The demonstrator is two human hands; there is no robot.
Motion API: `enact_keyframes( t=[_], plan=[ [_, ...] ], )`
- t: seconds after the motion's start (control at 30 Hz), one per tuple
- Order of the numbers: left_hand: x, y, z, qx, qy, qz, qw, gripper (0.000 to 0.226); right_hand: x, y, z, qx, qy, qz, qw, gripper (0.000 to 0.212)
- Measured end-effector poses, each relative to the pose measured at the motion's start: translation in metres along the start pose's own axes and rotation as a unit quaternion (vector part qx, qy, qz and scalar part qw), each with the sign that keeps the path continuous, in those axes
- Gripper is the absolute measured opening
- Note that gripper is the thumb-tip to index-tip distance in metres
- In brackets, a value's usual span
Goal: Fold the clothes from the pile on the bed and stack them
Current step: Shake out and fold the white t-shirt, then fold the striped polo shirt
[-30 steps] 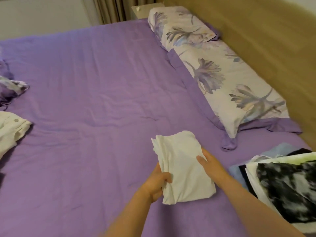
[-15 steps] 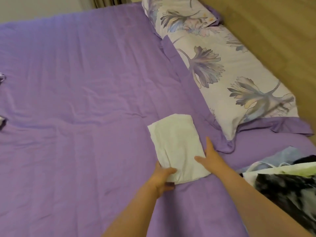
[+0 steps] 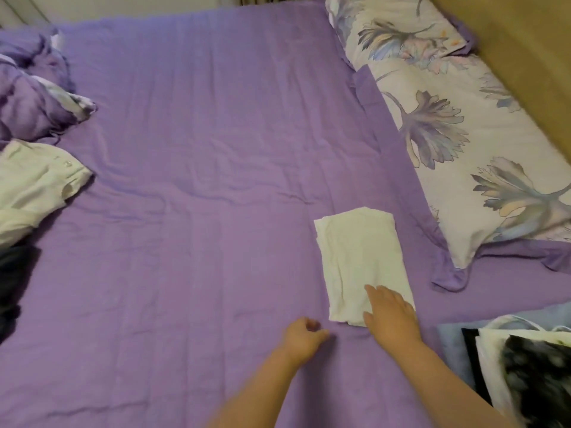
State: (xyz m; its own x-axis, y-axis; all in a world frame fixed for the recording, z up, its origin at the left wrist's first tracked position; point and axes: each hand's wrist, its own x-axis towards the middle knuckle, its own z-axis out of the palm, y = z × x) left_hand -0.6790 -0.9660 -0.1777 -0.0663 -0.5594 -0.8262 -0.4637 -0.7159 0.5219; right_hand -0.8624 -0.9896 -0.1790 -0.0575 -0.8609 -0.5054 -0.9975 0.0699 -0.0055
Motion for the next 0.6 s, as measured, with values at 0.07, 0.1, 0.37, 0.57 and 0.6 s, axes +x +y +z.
enact_keyframes(
  t=[0.07, 0.1, 0.37, 0.57, 0.6],
  plan=[
    [-0.013, -0.017, -0.02, 0.013, 0.013, -0.004, 1.0, 0.016, -0.013, -0.028, 0.001, 0.006, -0.004, -0.028, 1.0, 0.054],
    [-0.017, -0.026, -0.03, 0.02, 0.024, -0.004, 0.999, 0.02, -0.019, -0.043, 0.001, 0.007, -0.002, -0.039, 0.999, 0.052],
    [-0.062, -0.114, -0.121, 0.037, 0.1, -0.004, 0.994, 0.023, -0.066, -0.175, 0.007, -0.006, -0.047, -0.131, 0.99, 0.049],
    [-0.096, -0.197, -0.194, 0.019, 0.129, -0.03, 0.991, 0.014, -0.102, -0.29, 0.015, -0.009, -0.057, -0.197, 0.979, 0.049],
    [-0.103, -0.21, -0.208, 0.011, 0.136, -0.035, 0.99, 0.014, -0.108, -0.309, 0.017, -0.009, -0.059, -0.209, 0.976, 0.049]
  ],
)
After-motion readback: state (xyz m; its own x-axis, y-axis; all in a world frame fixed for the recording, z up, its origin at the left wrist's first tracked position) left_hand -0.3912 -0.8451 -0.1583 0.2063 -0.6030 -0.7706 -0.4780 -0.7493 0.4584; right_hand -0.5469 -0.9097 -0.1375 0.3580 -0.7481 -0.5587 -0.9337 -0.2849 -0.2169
